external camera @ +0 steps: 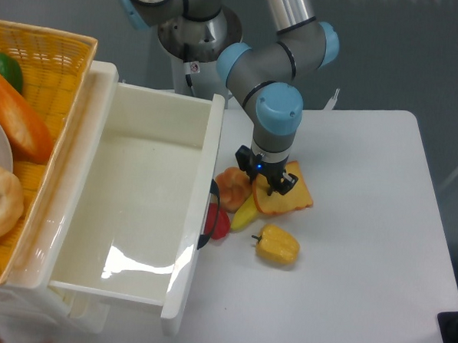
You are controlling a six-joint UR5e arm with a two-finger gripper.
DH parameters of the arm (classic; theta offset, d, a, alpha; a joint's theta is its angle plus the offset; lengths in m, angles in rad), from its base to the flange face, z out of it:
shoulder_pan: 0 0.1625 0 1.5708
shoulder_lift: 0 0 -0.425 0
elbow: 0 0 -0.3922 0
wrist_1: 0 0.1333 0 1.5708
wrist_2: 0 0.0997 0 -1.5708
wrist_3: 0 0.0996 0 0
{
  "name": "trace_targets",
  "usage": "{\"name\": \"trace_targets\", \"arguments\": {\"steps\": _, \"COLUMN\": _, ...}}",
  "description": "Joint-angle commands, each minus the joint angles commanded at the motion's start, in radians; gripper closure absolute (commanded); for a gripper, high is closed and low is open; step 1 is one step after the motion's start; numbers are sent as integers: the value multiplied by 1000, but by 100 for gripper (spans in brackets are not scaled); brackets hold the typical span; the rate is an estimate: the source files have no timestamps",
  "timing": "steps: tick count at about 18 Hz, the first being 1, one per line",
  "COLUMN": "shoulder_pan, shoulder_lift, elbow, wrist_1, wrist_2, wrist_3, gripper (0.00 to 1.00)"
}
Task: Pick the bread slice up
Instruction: 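Close the gripper on the edge of the bread slice, then lift the held bread slice up and away from the other food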
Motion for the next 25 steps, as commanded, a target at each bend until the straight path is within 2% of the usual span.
{"name": "trace_targets", "arguments": {"steps": 9, "shoulder_pan": 31, "shoulder_lift": 2, "elbow": 74, "wrist_1": -37, "wrist_2": 0, "wrist_3": 11, "gripper": 100}}
{"name": "trace_targets", "arguments": {"steps": 13, "shoulder_pan": 70, "shoulder_lift": -11, "elbow": 161, "wrist_1": -43, "wrist_2": 5, "wrist_3": 32, "gripper": 100}}
{"name": "trace_targets", "arguments": {"steps": 19, "shoulder_pan": 143, "shoulder_lift": -84, "elbow": 389, "wrist_1": -184, "wrist_2": 23, "wrist_3": 190, "gripper": 100}}
{"name": "trace_targets", "arguments": {"steps": 21, "shoulder_pan": 146, "shoulder_lift": -97, "elbow": 426, "wrist_1": -209, "wrist_2": 95, "wrist_3": 277, "gripper": 100}}
{"name": "trace_targets", "arguments": {"steps": 23, "shoulder_pan": 158, "shoulder_lift": -104, "elbow": 457, "wrist_1": -218, "wrist_2": 101, "wrist_3": 330, "gripper": 100}}
{"name": "trace_targets", "arguments": {"steps": 25, "shoulder_pan": 176, "shoulder_lift": -120, "elbow": 497, "wrist_1": -277, "wrist_2": 92, "wrist_3": 334, "gripper": 100}}
